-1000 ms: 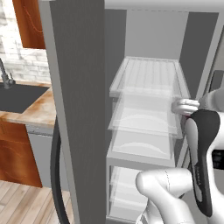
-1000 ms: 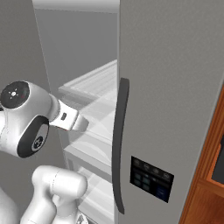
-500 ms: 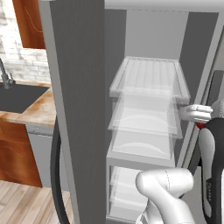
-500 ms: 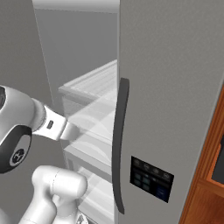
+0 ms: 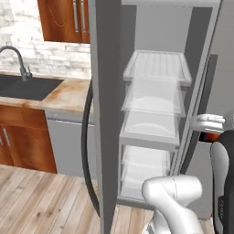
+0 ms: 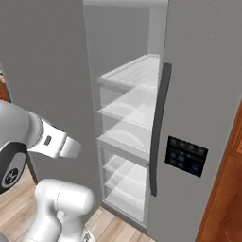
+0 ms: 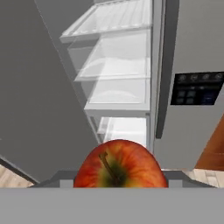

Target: Pick the pear and apple from the fridge and place them inside the tupperware on the counter.

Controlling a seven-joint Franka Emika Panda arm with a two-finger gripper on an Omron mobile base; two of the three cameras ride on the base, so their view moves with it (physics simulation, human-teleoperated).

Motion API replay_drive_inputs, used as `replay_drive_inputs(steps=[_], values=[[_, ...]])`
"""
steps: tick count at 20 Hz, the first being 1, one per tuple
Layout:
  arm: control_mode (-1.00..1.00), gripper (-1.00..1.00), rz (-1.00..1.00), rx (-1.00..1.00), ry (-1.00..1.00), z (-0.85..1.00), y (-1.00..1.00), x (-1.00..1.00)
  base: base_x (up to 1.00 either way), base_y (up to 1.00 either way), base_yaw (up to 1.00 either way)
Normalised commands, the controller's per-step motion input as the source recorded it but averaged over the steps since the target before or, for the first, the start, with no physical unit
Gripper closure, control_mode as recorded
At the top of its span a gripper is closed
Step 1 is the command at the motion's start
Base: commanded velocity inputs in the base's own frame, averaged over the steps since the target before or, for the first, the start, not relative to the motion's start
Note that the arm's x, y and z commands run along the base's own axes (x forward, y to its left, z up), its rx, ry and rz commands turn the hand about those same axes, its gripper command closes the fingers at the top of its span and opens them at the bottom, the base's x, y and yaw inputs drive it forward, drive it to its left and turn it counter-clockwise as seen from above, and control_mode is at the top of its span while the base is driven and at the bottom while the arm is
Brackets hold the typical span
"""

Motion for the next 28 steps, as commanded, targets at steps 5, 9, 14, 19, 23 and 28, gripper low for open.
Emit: replay_drive_inputs(steps=[5,9,14,19,23,28], values=[[1.0,1.0,0.0,0.0,0.0,0.0,0.0,0.0,-0.93,0.31,0.22],[1.0,1.0,0.0,0.0,0.0,0.0,0.0,0.0,-0.89,0.41,0.54],[1.0,1.0,0.0,0.0,0.0,0.0,0.0,0.0,-0.75,0.49,0.69],[1.0,1.0,0.0,0.0,0.0,0.0,0.0,0.0,-0.42,0.5,0.8],[1.0,1.0,0.0,0.0,0.0,0.0,0.0,0.0,0.41,0.31,0.58],[1.0,1.0,0.0,0.0,0.0,0.0,0.0,0.0,0.94,0.27,0.13]])
